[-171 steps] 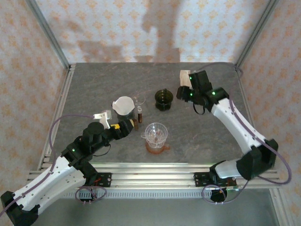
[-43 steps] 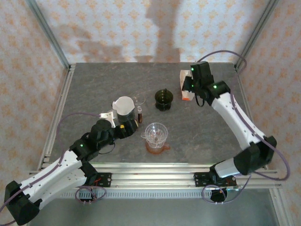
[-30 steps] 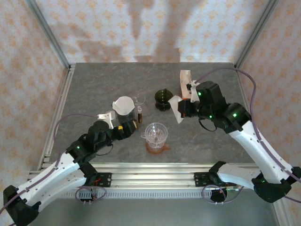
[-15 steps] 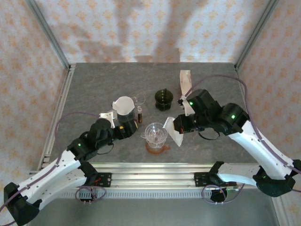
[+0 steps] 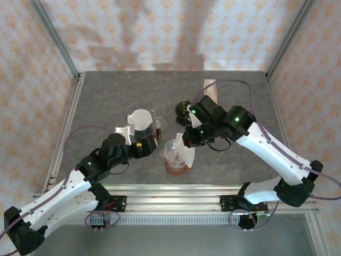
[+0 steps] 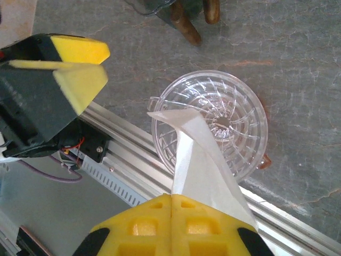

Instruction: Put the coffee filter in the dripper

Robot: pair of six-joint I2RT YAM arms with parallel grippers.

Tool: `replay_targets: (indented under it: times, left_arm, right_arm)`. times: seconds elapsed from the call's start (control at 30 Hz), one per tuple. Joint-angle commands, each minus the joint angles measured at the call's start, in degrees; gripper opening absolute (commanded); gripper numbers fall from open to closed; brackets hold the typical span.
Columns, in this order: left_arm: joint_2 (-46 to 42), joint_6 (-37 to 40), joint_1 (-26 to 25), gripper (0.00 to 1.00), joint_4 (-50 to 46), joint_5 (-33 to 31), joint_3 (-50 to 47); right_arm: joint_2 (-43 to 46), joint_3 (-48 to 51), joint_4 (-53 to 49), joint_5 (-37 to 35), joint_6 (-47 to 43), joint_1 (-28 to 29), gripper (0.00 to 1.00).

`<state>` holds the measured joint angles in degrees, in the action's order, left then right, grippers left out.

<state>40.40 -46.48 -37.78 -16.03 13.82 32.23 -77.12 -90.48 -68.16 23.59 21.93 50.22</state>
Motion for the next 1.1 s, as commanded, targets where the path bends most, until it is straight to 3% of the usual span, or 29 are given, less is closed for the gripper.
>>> replay_targets:
  times: [0.0,0.57,0.73,0.93,1.07]
  left_arm:
    - [0.2,1.1,-0.2,0.99,1.6,2.9,2.1]
    - [1.3,-0.6,-1.0,0.9,8.8,9.6,0.3]
    - [2.8,-0.6,-3.0,0.84,9.2,8.3,0.1]
    - [5.1,1.2,-6.4,0.72,6.9,5.3,2.7]
    - [5.6,3.3,-8.9,0.67,3.4,1.6,5.0]
  right_arm:
    - [-2.5,-2.7,-1.0,-2.0,0.2,0.4,0.0]
    - [-9.9,2.8,9.0,-2.0,1.0,0.7,0.02]
    - [-9.5,4.3,10.9,-1.8,1.5,0.7,0.14]
    - [-4.4,7.2,14.5,-3.6,1.4,0.7,0.41]
    - [-0.2,9.6,16.5,-5.5,1.5,0.7,0.46]
